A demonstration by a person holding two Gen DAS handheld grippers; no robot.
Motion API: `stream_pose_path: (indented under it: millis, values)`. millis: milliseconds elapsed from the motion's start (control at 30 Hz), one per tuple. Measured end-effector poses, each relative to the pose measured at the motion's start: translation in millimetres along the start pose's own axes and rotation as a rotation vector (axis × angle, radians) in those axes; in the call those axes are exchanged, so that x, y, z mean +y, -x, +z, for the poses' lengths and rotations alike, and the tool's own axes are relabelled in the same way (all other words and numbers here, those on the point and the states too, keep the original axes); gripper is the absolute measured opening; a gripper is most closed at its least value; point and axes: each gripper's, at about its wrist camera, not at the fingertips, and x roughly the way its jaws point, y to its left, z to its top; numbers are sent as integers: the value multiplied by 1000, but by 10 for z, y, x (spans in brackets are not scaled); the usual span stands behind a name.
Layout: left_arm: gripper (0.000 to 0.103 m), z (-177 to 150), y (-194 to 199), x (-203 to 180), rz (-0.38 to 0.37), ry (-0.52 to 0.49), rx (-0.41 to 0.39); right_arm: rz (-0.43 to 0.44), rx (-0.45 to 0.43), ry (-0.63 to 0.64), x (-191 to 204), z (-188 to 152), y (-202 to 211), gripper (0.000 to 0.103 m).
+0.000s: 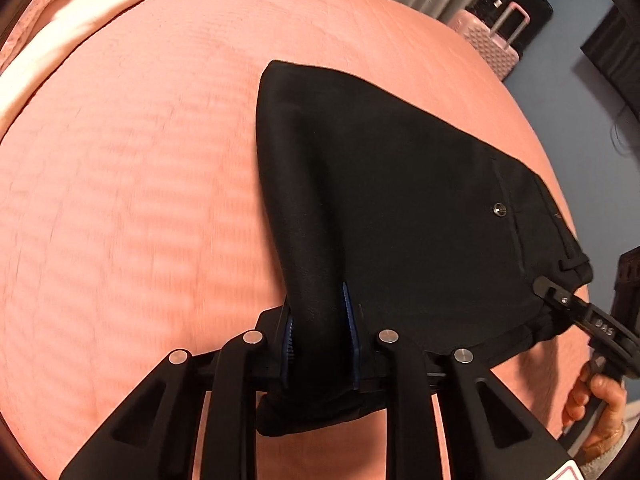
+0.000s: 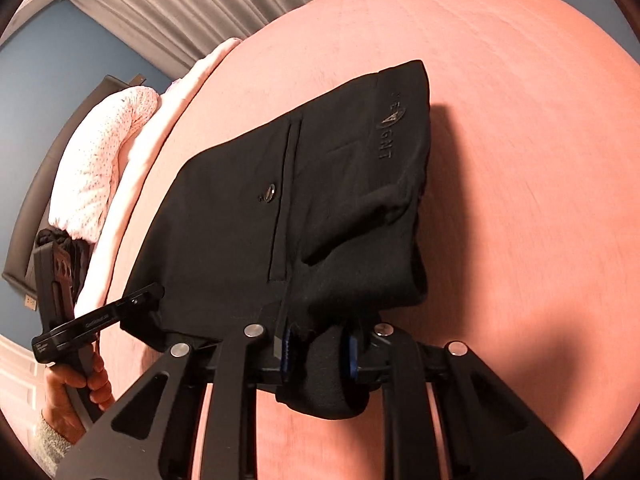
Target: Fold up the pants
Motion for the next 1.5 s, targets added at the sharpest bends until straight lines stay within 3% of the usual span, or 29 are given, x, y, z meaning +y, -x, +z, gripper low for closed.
stream_pose_path:
  millis: [100, 133, 167, 200, 267, 333, 400, 467, 500, 533, 667, 867, 1100, 1367, 1500]
  values:
    - [20, -157, 39, -117, 46, -46, -15, -24, -8, -6, -40, -125, 44, 21]
    - [22, -181, 24, -167, 83, -68, -29, -38, -5, 4, -52, -140, 25, 33]
    - [32, -190, 11, -150, 111, -67, -33, -71, 2, 1, -78, -136, 4, 42]
    - [44, -136, -23, -154, 138, -52, -37, -106, 1, -21, -128, -138, 32, 60]
    - [47, -78, 53, -133, 211, -9, -51, -154, -44, -66, -179, -174, 254, 61]
    - [48, -57, 296, -206, 292, -37, -126, -267, -133, -36, -110, -194, 575, 62]
    - [70, -47, 543, -397, 410, -112, -204, -327, -202, 18, 16, -216, 820, 62]
    - [81, -42, 704, -632, 453, -170, -258, -396, -274, 86, 275, -218, 1026, 78]
    - [81, -46, 761, -740, 465, -193, -277, -411, -314, 132, 437, -230, 1106, 94]
    - [82, -58, 814, -820, 476, -205, -289, -407, -342, 175, 554, -249, 1174, 98]
    - [86, -167, 1037, -1165, 451, -234, -324, -416, -400, 304, 1092, -328, 1279, 98]
    - [86, -473, 1380, -1282, 345, -163, -305, -384, -427, 246, 1318, -458, 1469, 98]
    - [86, -629, 1568, -1369, 374, -140, -306, -368, -435, 212, 1400, -620, 1635, 98]
    - [86, -716, 1615, -1402, 397, -137, -287, -436, -432, 205, 1511, -657, 1729, 98]
    - [86, -731, 1610, -1359, 386, -132, -285, -426, -420, 216, 1514, -670, 1740, 98]
